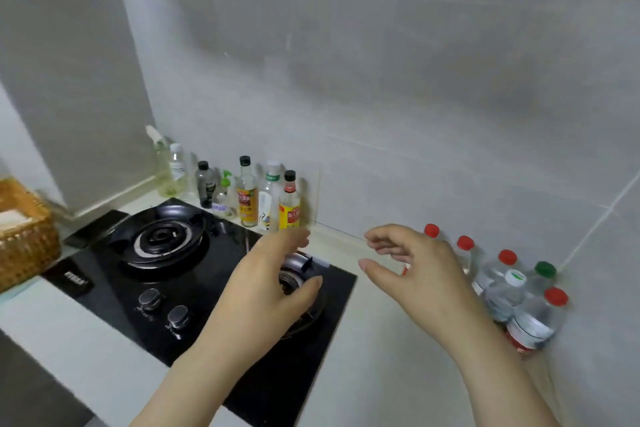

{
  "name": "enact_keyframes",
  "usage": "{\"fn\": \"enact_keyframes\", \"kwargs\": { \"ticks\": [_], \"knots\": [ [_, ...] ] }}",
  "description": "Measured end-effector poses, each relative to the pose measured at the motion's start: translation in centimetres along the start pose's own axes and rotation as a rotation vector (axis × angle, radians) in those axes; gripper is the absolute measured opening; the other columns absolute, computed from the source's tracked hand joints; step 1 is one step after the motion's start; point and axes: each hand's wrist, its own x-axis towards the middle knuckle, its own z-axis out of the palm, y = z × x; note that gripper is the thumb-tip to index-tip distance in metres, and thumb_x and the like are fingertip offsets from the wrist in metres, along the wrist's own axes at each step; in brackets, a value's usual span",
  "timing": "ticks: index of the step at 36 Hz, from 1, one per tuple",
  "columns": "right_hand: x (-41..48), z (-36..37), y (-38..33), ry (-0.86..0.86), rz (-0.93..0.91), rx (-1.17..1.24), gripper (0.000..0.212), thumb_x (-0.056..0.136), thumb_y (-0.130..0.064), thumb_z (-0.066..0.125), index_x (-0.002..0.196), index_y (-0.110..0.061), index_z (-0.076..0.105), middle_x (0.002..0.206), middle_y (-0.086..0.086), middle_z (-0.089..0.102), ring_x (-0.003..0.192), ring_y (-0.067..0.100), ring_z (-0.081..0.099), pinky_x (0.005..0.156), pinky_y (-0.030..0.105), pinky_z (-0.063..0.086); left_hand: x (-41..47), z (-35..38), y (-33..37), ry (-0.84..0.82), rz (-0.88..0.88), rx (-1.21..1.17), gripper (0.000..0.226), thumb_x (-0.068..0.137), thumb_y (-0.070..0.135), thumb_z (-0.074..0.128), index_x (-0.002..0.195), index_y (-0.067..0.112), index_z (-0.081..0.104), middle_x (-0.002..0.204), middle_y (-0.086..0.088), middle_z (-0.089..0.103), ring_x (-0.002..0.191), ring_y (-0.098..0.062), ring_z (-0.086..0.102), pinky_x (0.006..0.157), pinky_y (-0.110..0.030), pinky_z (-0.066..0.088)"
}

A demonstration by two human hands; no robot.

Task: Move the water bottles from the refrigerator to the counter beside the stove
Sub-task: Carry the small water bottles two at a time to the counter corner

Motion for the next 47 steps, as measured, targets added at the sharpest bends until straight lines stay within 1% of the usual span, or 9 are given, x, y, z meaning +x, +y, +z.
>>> {"fn": "enact_keyframes", "kwargs": {
  "ticks": [4, 11, 17, 21, 25, 29, 34, 39, 47],
  "knots": [
    [0.8, 0.9, -2.1, -0.082, -0.113, 0.031, 0.027, 0.078, -0.028, 0.074, 0.103, -0.032, 0.068, 0.098, -0.019, 0.068, 0.095, -0.004, 0.062, 0.091, 0.023, 0.050, -2.6, -2.2, 0.1, 0.097, -0.080, 0.078, 0.051, 0.080, 0.028, 0.071, 0.126, 0.034, 0.051, 0.119, 0.024, 0.053, 0.113, 0.011, 0.049, 0.098, -0.019, 0.044],
    [0.3, 4.4, -6.3, -0.261, -0.307, 0.097, 0.028, 0.077, -0.030, 0.074, 0.104, -0.036, 0.067, 0.097, -0.022, 0.067, 0.095, -0.008, 0.061, 0.089, 0.019, 0.050, -8.4, -6.4, 0.5, 0.277, -0.233, 0.217, 0.048, 0.079, 0.032, 0.072, 0.123, 0.036, 0.051, 0.117, 0.030, 0.051, 0.111, 0.013, 0.048, 0.089, -0.003, 0.038],
    [-1.6, 7.8, -11.3, -0.402, -0.469, 0.119, 0.031, 0.080, -0.030, 0.073, 0.110, -0.035, 0.066, 0.101, -0.024, 0.065, 0.099, -0.008, 0.058, 0.092, 0.019, 0.049, -14.4, -10.4, 0.8, 0.434, -0.378, 0.307, 0.050, 0.078, 0.036, 0.072, 0.120, 0.044, 0.046, 0.112, 0.037, 0.046, 0.109, 0.018, 0.045, 0.089, -0.007, 0.038],
    [-3.6, 10.5, -14.9, -0.496, -0.587, 0.117, 0.034, 0.082, -0.032, 0.071, 0.116, -0.033, 0.064, 0.105, -0.021, 0.064, 0.101, -0.006, 0.058, 0.093, 0.020, 0.049, -18.2, -13.0, 1.3, 0.529, -0.476, 0.319, 0.052, 0.078, 0.033, 0.073, 0.120, 0.043, 0.045, 0.116, 0.031, 0.046, 0.108, 0.010, 0.047, 0.096, -0.015, 0.039],
    [-6.2, 13.1, -18.8, -0.583, -0.691, 0.143, 0.035, 0.083, -0.032, 0.070, 0.118, -0.032, 0.063, 0.108, -0.019, 0.065, 0.102, -0.005, 0.058, 0.093, 0.020, 0.049, -22.3, -15.5, 1.6, 0.605, -0.554, 0.366, 0.053, 0.079, 0.034, 0.073, 0.119, 0.046, 0.041, 0.116, 0.030, 0.044, 0.111, 0.008, 0.047, 0.094, -0.012, 0.037],
    [-9.3, 15.5, -22.6, -0.652, -0.785, 0.168, 0.033, 0.083, -0.034, 0.070, 0.115, -0.032, 0.064, 0.106, -0.019, 0.065, 0.101, -0.005, 0.058, 0.093, 0.020, 0.049, -26.9, -18.1, 2.0, 0.688, -0.622, 0.391, 0.051, 0.079, 0.034, 0.072, 0.119, 0.046, 0.041, 0.120, 0.026, 0.050, 0.115, 0.005, 0.049, 0.099, -0.019, 0.042],
    [-14.3, 18.4, -27.8, -0.718, -0.913, 0.202, 0.033, 0.083, -0.036, 0.070, 0.115, -0.031, 0.064, 0.108, -0.018, 0.065, 0.101, -0.004, 0.058, 0.092, 0.018, 0.049, -33.7, -21.3, 2.6, 0.802, -0.688, 0.443, 0.050, 0.079, 0.034, 0.071, 0.124, 0.037, 0.050, 0.120, 0.026, 0.054, 0.112, 0.009, 0.050, 0.099, -0.019, 0.043],
    [-22.0, 21.2, -33.7, -0.796, -1.040, 0.248, 0.036, 0.085, -0.038, 0.068, 0.119, -0.031, 0.062, 0.112, -0.017, 0.064, 0.103, -0.002, 0.058, 0.093, 0.021, 0.050, -42.4, -25.2, 3.9, 0.933, -0.738, 0.521, 0.049, 0.069, 0.055, 0.057, 0.117, 0.044, 0.049, 0.115, 0.031, 0.053, 0.112, 0.012, 0.049, 0.096, -0.015, 0.041],
    [-33.2, 24.2, -40.4, -0.894, -1.204, 0.328, 0.040, 0.084, -0.044, 0.066, 0.122, -0.036, 0.059, 0.104, -0.030, 0.053, 0.099, -0.006, 0.055, 0.092, 0.018, 0.049, -53.7, -29.1, 7.2, 1.061, -0.863, 0.583, 0.047, 0.079, 0.038, 0.070, 0.122, 0.037, 0.051, 0.118, 0.032, 0.050, 0.112, 0.016, 0.046, 0.097, -0.015, 0.039]
  ]
}}
